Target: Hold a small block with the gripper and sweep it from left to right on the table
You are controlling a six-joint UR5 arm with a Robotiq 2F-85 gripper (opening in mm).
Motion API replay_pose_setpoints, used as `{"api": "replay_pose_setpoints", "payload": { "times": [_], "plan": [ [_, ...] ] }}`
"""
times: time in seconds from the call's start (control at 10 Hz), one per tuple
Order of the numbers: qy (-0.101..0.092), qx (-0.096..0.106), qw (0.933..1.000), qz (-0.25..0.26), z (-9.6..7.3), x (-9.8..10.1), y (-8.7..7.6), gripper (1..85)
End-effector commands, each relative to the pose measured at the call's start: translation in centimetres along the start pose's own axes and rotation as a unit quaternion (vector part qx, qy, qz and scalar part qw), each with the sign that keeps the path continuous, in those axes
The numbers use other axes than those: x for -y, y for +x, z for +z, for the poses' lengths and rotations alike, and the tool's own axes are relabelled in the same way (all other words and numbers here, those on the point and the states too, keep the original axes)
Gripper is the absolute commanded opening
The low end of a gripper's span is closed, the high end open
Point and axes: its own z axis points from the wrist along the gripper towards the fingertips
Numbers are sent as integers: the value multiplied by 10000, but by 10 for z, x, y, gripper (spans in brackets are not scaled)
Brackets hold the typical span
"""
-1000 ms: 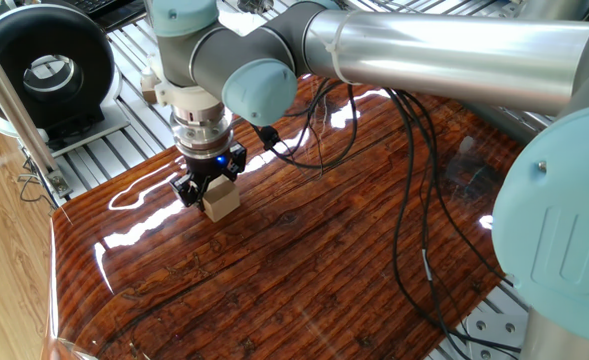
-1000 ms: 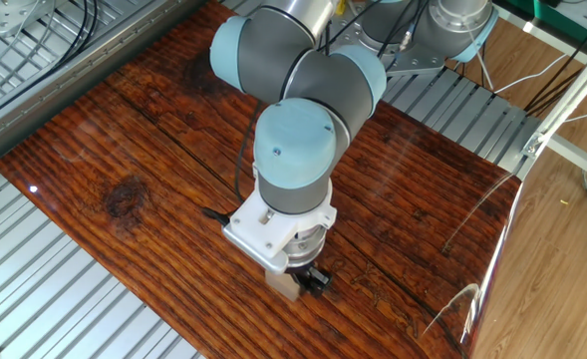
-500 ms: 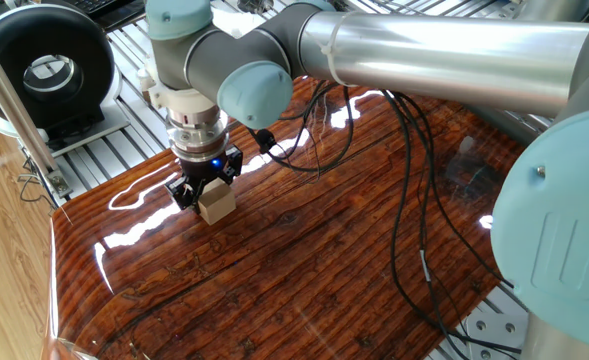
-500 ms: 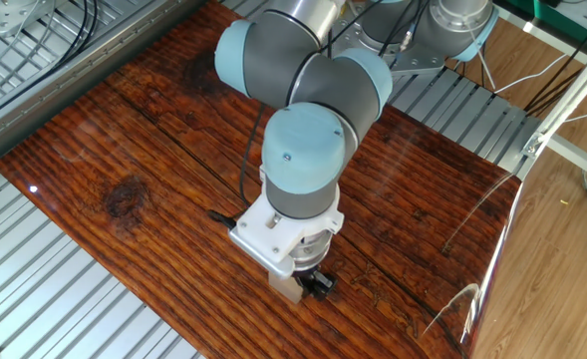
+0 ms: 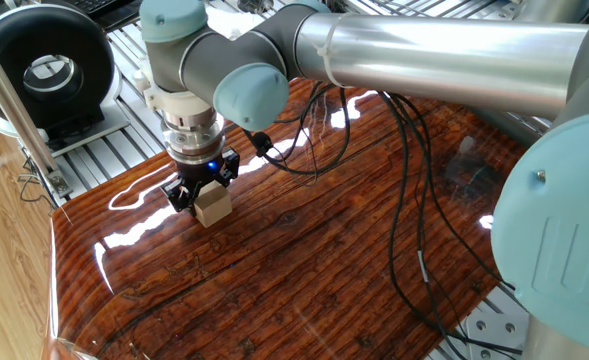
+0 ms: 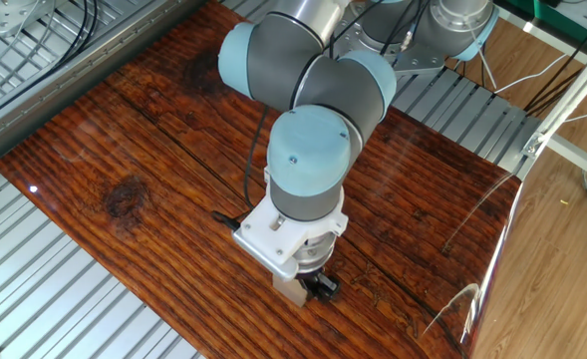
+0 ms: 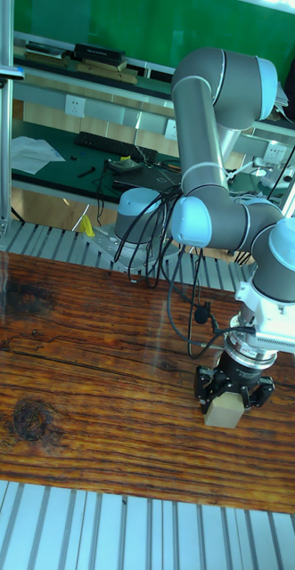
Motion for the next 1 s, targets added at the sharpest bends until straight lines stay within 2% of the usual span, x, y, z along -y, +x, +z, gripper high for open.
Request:
{"api": "replay_pose_setpoints", "payload": {
  "times": [0.0, 0.3, 0.5, 0.9],
  "plan": [
    [-15, 9, 10000, 83, 3, -4, -1, 10],
    [-7, 2, 9999, 106, 1, -8, -1, 10],
    [23, -126, 9996, 268, -10, -23, 1, 10],
    [74, -68, 9995, 297, 2, -23, -1, 10]
  ]
}}
